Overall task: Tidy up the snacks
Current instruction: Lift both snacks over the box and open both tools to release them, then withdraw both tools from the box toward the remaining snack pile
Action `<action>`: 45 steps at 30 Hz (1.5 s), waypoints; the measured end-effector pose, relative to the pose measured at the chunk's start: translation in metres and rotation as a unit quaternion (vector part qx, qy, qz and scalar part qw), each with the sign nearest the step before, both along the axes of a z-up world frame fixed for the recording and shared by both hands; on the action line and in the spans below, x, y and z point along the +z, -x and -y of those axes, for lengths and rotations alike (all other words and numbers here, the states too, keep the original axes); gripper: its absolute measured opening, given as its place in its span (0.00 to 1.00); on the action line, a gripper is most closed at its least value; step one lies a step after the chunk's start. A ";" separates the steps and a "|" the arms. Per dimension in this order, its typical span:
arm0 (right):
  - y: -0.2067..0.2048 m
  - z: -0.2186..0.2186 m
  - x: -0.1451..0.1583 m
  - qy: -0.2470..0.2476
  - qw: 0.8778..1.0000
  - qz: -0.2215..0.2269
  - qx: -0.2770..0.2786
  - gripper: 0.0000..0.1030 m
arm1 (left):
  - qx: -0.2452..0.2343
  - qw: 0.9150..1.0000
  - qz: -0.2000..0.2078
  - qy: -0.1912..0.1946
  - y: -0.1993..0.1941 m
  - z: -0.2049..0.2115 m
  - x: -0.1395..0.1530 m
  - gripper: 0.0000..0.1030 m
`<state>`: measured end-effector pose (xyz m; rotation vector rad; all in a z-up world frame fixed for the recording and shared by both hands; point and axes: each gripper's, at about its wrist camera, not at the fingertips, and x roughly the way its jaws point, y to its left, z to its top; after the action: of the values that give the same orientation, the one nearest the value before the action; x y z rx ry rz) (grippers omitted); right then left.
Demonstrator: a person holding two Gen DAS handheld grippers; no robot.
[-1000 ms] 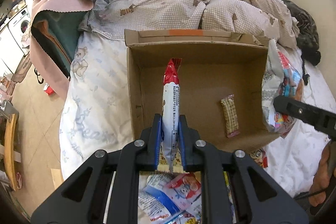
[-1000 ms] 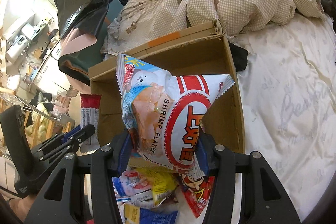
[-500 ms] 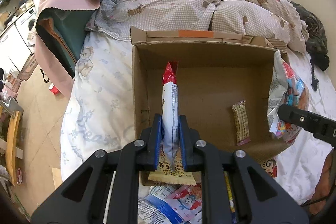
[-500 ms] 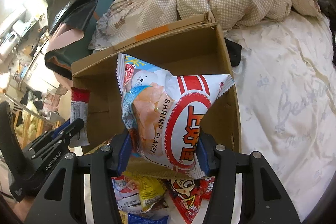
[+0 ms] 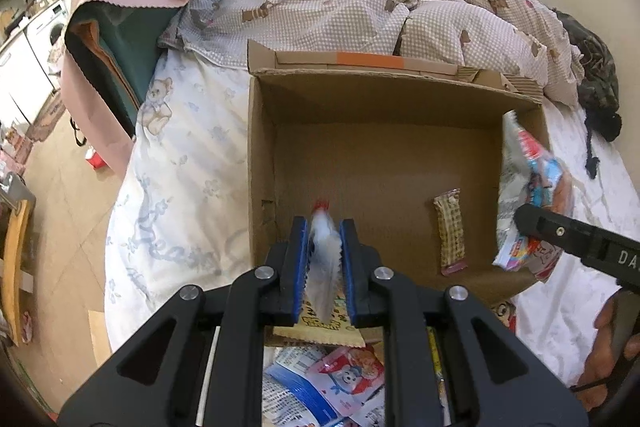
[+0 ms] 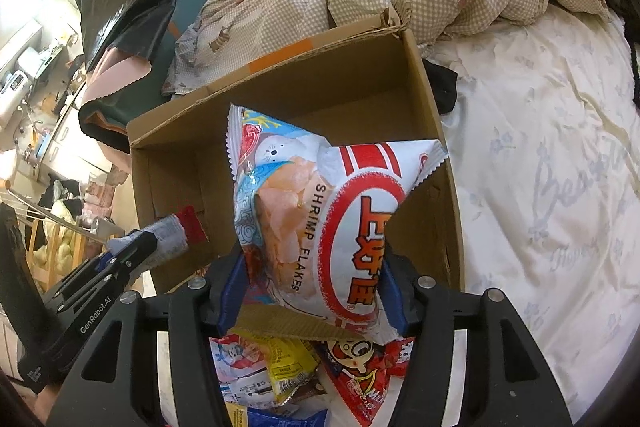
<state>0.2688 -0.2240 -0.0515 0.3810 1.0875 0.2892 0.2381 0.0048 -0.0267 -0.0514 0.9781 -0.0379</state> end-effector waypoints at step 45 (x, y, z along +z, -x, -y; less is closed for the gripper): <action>0.043 0.011 0.022 -0.030 0.999 0.007 -0.014 0.80 | 0.002 1.000 0.017 0.002 0.049 -0.019 0.020 0.80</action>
<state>0.2261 -0.2349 -0.0294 0.4467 1.0617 0.2999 0.1886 0.0236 -0.0066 -0.0558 0.9436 -0.0377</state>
